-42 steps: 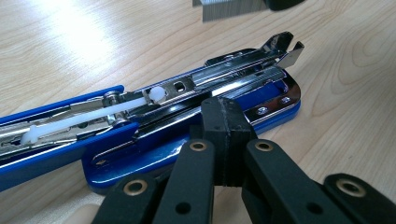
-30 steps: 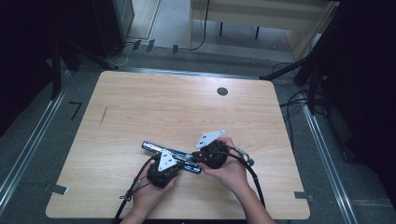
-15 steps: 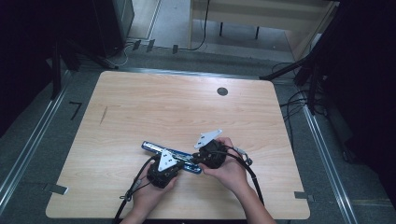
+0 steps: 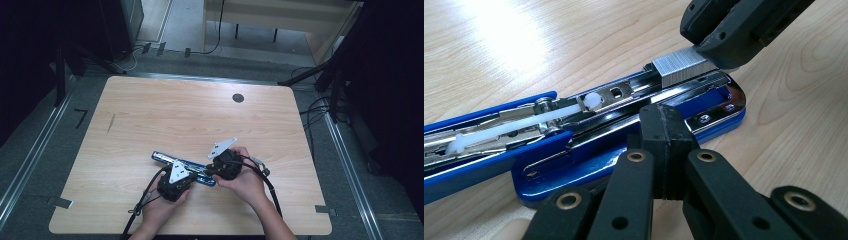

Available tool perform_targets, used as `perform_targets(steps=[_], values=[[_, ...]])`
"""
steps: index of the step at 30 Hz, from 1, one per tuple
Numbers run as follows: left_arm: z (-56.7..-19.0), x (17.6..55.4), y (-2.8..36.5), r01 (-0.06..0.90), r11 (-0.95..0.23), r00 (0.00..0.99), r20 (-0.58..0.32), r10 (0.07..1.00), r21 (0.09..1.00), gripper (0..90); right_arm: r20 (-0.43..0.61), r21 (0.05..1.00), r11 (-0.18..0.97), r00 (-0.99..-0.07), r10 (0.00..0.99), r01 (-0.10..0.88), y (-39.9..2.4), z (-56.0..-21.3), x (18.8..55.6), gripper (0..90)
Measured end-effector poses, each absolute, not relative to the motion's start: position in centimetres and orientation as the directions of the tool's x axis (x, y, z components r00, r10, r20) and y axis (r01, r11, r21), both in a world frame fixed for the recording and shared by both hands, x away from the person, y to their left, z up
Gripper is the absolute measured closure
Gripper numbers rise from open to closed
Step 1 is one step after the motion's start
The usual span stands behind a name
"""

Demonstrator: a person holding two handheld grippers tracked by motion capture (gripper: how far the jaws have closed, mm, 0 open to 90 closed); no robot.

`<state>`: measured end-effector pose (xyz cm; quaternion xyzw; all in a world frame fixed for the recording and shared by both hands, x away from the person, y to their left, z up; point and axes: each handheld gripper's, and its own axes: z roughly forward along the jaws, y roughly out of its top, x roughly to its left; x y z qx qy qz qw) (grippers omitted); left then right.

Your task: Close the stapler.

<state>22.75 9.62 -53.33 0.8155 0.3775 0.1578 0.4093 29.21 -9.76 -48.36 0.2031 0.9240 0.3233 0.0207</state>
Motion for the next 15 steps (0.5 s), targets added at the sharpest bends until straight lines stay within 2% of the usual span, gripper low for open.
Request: perform_targets(steps=[15], values=[[-53.33,22.75,9.62,0.487,-0.380,0.665,-0.052,0.745,0.787,90.0,0.093,0.599,0.714,-0.916,0.390,0.364,-9.64,-48.53,29.29,79.7]])
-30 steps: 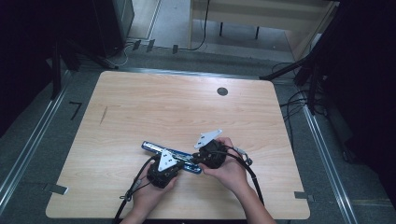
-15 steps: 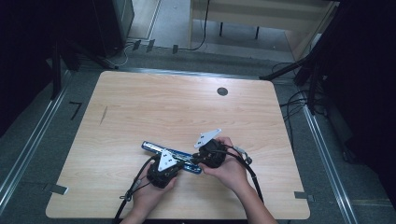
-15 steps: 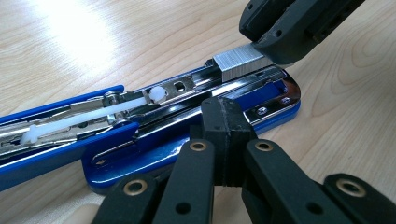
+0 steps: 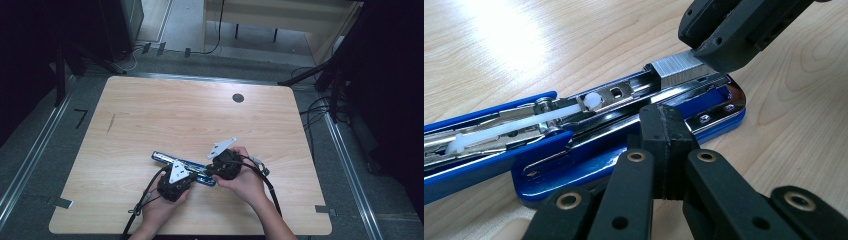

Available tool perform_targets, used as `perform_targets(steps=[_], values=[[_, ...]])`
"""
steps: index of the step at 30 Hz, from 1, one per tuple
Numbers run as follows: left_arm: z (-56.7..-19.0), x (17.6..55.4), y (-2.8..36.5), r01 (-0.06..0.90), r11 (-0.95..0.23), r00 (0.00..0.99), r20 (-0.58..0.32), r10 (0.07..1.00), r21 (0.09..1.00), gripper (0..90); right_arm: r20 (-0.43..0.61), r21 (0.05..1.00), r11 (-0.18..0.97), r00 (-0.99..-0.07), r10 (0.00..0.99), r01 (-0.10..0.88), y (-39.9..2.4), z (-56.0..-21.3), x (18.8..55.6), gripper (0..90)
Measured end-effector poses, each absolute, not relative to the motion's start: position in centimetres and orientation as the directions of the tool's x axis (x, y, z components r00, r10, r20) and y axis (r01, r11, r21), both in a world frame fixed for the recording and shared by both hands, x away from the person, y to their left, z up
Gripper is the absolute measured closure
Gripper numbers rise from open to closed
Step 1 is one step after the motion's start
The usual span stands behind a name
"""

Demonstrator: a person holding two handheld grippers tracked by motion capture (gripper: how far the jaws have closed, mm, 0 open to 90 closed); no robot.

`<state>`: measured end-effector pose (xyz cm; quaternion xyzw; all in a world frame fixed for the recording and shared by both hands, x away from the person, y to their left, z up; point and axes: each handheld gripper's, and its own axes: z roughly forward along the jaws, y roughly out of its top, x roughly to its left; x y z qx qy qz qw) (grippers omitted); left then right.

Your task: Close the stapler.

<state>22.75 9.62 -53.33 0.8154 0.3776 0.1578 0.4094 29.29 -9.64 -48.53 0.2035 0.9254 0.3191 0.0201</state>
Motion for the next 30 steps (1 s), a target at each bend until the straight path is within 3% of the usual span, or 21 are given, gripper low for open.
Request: perform_targets(steps=[30], values=[[-53.33,22.75,9.62,0.487,-0.380,0.665,-0.051,0.745,0.786,90.0,0.047,0.589,0.745,-0.933,0.356,0.314,-8.93,-48.06,29.47,79.4]])
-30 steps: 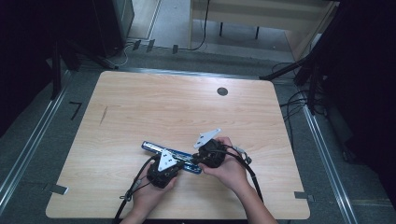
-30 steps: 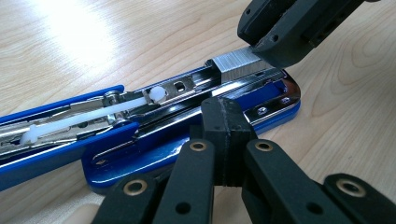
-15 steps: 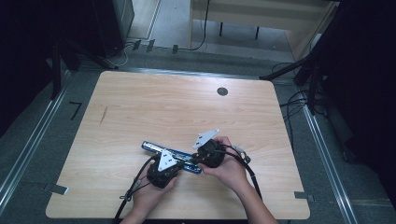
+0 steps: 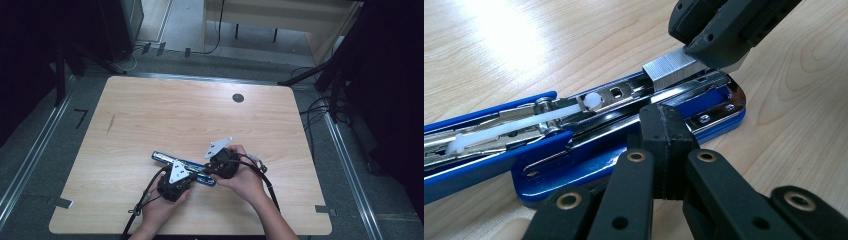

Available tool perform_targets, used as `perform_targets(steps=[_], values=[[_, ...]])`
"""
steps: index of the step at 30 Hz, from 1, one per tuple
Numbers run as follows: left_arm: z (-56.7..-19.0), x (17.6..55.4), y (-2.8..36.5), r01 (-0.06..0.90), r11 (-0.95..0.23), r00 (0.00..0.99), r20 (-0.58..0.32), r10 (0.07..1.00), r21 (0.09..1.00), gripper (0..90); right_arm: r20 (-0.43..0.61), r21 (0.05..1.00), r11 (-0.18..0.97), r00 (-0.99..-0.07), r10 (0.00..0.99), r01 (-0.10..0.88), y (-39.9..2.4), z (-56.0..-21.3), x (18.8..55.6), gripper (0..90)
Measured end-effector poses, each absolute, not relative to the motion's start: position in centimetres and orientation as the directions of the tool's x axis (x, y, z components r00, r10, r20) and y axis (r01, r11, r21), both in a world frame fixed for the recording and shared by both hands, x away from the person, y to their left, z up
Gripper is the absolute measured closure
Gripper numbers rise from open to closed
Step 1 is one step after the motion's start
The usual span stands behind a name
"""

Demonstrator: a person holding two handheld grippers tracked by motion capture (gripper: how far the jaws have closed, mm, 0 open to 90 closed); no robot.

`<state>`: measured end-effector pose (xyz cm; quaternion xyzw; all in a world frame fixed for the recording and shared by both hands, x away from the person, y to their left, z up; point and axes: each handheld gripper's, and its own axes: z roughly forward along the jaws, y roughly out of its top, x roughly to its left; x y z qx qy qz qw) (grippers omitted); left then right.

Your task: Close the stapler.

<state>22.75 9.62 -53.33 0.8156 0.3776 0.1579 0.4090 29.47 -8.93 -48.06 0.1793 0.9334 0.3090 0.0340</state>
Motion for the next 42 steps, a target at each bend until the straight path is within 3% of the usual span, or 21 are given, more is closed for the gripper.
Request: perform_targets(steps=[42], values=[[-53.33,22.76,9.62,0.487,-0.380,0.665,-0.052,0.745,0.786,90.0,0.027,0.552,0.771,-0.931,0.365,0.318,-8.24,-48.10,29.30,79.5]])
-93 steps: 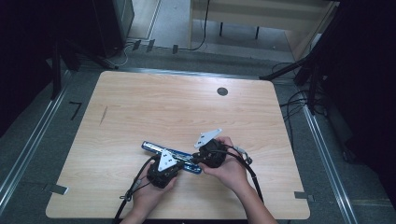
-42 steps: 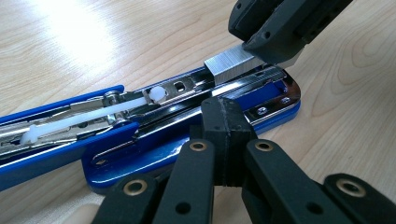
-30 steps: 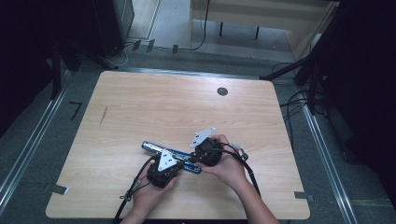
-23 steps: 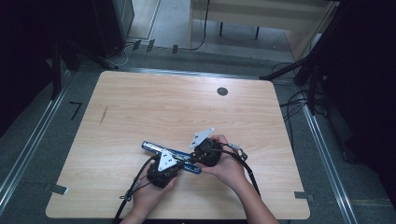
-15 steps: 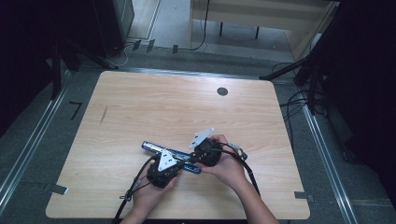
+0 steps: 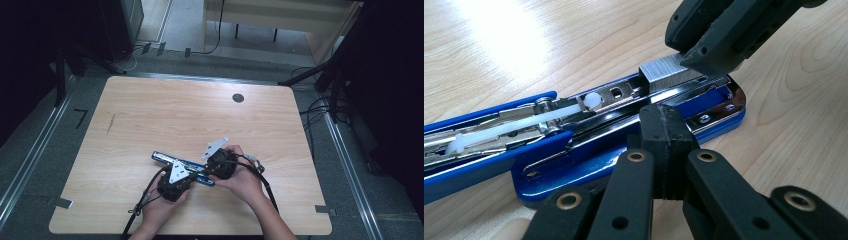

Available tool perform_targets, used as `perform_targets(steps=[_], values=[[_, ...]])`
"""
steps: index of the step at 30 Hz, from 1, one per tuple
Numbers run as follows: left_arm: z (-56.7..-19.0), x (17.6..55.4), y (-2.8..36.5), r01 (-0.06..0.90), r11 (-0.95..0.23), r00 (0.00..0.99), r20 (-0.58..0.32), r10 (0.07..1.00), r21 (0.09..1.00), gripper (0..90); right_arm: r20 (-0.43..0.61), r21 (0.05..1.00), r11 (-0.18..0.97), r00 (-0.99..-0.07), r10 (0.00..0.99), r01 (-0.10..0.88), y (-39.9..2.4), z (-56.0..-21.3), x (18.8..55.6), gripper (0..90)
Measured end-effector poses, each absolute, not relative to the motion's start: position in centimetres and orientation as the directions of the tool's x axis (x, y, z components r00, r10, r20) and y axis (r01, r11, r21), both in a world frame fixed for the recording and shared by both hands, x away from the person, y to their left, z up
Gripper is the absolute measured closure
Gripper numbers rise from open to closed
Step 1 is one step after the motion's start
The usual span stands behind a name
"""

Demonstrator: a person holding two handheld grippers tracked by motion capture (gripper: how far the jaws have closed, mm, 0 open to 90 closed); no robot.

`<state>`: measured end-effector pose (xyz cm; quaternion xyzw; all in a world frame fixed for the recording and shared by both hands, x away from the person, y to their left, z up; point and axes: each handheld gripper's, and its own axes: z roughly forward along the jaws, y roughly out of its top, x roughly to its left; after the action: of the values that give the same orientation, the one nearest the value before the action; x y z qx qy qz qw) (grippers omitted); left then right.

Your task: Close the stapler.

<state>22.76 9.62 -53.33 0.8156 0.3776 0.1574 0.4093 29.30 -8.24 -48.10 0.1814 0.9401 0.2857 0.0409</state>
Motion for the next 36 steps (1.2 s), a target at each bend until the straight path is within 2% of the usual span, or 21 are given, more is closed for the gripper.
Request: perform_targets(steps=[36], values=[[-53.32,22.77,9.64,0.487,-0.381,0.666,-0.053,0.744,0.786,90.0,0.010,0.507,0.809,-0.940,0.341,0.299,-8.20,-47.67,29.44,79.6]])
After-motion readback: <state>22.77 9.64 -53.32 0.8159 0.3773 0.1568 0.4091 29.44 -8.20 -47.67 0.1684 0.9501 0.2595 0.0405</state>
